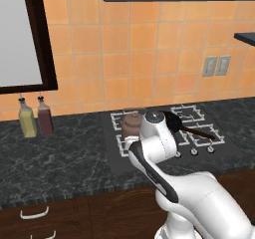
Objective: Pick the kettle from the counter and place it on a stove burner. Then turn the burner on.
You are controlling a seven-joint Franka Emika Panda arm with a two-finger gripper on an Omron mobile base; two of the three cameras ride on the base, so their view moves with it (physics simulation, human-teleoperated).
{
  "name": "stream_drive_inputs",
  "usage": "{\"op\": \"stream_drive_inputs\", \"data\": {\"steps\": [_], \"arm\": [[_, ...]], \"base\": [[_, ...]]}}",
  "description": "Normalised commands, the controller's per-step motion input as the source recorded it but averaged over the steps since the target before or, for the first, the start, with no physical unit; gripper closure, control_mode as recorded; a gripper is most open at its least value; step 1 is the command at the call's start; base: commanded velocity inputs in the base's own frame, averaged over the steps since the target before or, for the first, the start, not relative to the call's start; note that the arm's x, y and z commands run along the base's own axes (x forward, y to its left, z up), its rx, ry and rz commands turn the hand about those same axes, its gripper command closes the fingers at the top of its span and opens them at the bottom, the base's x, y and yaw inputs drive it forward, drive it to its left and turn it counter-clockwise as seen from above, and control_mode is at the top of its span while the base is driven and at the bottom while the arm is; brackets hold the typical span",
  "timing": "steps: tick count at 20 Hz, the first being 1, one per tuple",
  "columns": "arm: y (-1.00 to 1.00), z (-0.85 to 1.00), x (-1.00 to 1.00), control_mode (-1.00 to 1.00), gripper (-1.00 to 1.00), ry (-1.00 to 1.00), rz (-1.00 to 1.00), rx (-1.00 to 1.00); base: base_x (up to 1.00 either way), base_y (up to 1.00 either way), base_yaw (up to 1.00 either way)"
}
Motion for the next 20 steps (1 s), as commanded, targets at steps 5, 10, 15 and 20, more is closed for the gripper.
{"op": "stream_drive_inputs", "data": {"steps": [5, 10, 15, 20], "arm": [[0.01, -0.13, 0.08, -1.0, -1.0, -0.01, 0.0, 0.0], [0.09, -0.34, 0.26, -1.0, -1.0, 0.03, 0.03, 0.0], [0.03, -0.24, 0.24, -1.0, -1.0, 0.03, 0.07, 0.0], [0.0, -0.31, 0.07, -1.0, -1.0, 0.0, 0.11, 0.0]], "base": [[0.0, 0.0, 0.0], [0.0, 0.0, 0.0], [0.0, 0.0, 0.0], [0.0, 0.0, 0.0]]}}
